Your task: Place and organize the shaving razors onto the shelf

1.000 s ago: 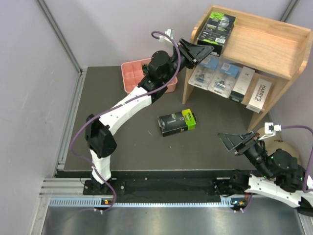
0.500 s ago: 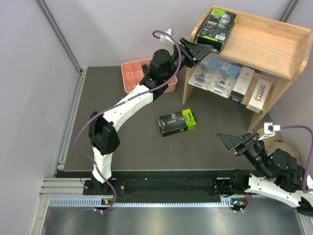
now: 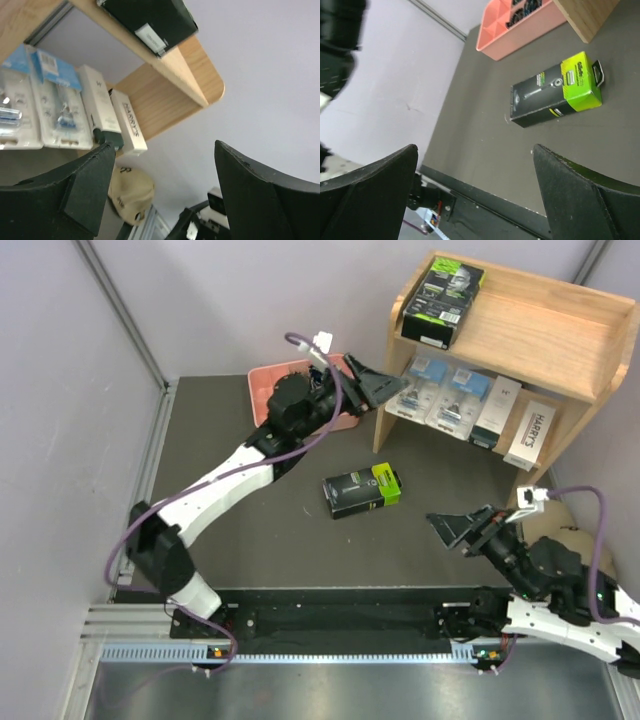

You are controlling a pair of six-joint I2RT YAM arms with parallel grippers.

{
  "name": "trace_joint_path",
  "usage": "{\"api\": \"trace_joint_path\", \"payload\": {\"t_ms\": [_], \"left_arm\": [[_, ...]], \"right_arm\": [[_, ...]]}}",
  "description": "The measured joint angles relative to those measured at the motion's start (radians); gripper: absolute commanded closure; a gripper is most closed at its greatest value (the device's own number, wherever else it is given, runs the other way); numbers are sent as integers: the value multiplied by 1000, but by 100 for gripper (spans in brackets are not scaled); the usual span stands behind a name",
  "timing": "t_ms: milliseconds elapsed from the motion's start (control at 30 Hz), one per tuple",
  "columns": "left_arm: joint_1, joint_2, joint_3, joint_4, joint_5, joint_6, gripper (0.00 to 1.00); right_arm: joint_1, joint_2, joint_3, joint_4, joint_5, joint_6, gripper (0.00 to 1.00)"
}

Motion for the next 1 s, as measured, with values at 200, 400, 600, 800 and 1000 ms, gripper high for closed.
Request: {"api": "trace_joint_path", "payload": {"t_ms": [200,400,600,800,1000], "left_arm": [[0,-303,-264,-106,-64,203,1],[16,-472,-529,-209,-160,321,1],[46,-477,-725,-351,-193,346,1],[73,-430,-776,-383,-192,338,1],[123,-288,-787,-364,-160,329,1]], "right_arm": [[0,206,4,-14,-8,39,1],[-11,415,25,-28,-38,61,1],[-240,548,15,36,-232,53,1],[-527,703,-61,180,-497,-7,1],[-679,958,-65,317,-653,-68,1]]}}
